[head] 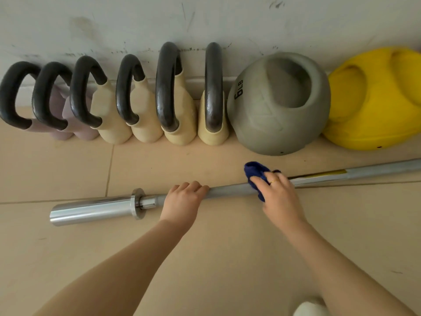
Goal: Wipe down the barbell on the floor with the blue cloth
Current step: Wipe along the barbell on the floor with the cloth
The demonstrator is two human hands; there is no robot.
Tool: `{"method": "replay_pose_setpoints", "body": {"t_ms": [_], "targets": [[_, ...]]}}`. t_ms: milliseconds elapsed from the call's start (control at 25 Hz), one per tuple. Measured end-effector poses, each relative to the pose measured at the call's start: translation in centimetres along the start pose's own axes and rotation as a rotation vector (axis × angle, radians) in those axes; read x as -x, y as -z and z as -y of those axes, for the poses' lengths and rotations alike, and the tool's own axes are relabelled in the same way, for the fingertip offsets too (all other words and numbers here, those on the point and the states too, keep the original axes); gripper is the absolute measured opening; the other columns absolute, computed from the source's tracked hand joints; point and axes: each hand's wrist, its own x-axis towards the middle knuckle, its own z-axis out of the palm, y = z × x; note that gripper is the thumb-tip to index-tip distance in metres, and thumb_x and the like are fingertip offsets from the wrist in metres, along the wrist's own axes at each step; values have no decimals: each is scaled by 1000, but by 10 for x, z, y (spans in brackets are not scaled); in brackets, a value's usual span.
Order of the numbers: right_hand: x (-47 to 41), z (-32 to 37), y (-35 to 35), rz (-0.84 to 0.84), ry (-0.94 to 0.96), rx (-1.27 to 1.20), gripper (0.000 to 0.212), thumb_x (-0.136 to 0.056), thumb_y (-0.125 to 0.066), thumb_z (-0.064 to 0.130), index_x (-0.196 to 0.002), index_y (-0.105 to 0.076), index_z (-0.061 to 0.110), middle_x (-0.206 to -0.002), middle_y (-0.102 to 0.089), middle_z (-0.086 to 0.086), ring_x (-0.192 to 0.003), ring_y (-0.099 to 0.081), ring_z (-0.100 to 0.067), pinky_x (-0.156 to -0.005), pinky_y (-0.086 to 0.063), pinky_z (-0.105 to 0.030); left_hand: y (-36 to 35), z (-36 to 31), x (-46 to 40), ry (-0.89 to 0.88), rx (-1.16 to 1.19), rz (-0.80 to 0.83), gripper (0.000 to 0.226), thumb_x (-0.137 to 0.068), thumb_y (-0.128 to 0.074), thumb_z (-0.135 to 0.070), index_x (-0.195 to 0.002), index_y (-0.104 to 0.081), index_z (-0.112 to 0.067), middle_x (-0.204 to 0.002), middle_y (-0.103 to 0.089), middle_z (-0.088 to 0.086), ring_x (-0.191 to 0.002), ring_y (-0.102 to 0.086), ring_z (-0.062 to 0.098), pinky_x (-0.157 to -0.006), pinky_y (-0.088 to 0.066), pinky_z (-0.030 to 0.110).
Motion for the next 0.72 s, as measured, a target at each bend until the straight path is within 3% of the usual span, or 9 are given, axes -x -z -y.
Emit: {"method": "replay_pose_setpoints", "body": {"t_ms": [120, 160, 320, 440, 560, 640, 720], "targets": [[-7, -31, 14, 20, -476, 42, 46, -71, -69, 3, -115, -59, 12, -110, -62, -20, -94, -52, -41, -75, -46, -43, 0, 0, 0, 11, -6, 0, 52, -39, -83, 1, -85, -73, -20, -66, -64, -4, -50, -59, 19, -47, -44, 22], [-9, -21, 12, 38, -518, 15, 44, -73, -68, 6, -116, -59, 12, -111, -62, -20, -94, -52, -41, -76, -45, -41, -2, 0, 1, 12, -3, -4, 52, -40, -83, 2, -86, -73, -20, -67, -65, -4, -50, -59, 20, -47, -44, 23], [-2, 65, -1, 100, -223, -177, 47, -60, -74, 8, -105, -62, 15, -98, -67, -14, -81, -60, -39, -67, -50, -39, 0, -2, 3, 6, -16, 3, 54, -37, -85, 0, -86, -74, -19, -67, -66, -3, -51, -61, 20, -47, -46, 23], [-1, 54, 2, 140, -8, -72, 52, -48, -79, 3, -97, -66, 17, -91, -68, -8, -71, -59, -33, -51, -50, -34, 1, -1, 1, 1, -35, -10, 54, -36, -85, 1, -86, -73, -19, -67, -66, -3, -51, -61, 20, -46, -46, 24], [-1, 39, 4, 64, -239, 14, 42, -58, -72, -1, -97, -64, 14, -93, -67, -13, -73, -56, -37, -55, -48, -35, 0, -2, 4, 26, -33, 16, 56, -40, -78, 6, -92, -72, -17, -77, -69, -1, -61, -64, 23, -49, -47, 29], [-4, 75, 1, 111, -344, -42, 38, -70, -66, 3, -106, -61, 14, -104, -64, -13, -83, -55, -38, -65, -48, -38, 5, -2, 7, 49, 45, 73, 54, -62, -69, 5, -113, -64, -15, -104, -68, 3, -86, -64, 27, -67, -49, 34], [-3, 111, -2, 231, -228, -98, 41, -78, -61, 8, -117, -54, 16, -118, -58, -10, -98, -51, -36, -77, -46, -39, 11, 2, 8, 75, 81, 180, 54, -86, -54, -5, -137, -40, -16, -134, -50, 1, -116, -52, 25, -86, -43, 34]]}}
